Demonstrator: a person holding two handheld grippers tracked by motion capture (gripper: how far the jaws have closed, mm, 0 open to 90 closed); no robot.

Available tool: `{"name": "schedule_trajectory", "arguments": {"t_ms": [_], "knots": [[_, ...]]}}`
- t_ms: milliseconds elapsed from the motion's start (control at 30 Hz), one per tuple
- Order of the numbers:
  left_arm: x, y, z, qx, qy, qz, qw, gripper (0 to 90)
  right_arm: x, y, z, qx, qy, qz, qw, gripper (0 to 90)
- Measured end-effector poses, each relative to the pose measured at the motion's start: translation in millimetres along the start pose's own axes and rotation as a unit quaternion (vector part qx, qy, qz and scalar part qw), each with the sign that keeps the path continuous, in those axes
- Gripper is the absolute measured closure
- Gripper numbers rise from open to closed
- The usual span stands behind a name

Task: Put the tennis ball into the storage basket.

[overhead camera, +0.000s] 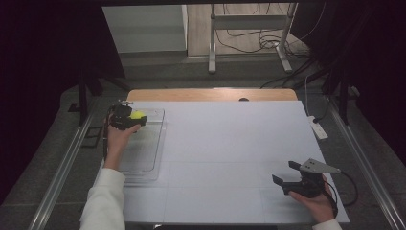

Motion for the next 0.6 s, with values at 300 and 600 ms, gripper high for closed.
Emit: {"name": "schedule_trajectory", "arguments": {"t_ms": [300, 600], "knots": [[-5.1, -8.8, -0.7, 0.021, -0.019, 0.014, 0.9995, 27.1, -0.1, -0.7, -0.2, 0.002, 0.001, -0.001, 1.0000, 11.7], [-7.6, -15.3, -1.8, 0.040, -0.033, 0.021, 0.9984, 27.0, -0.7, -0.3, -0.4, 0.001, 0.000, 0.000, 1.0000, 11.7]]}}
Point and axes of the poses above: each handheld gripper's, and its own axes: y roughly backward along the jaws, z roughly out of its top, x roughly to its left, the point moved 3 cm from there along -y, roughly forward along the jaws, and after that the axes turned 5 degrees about z, right-handed, at the moved point
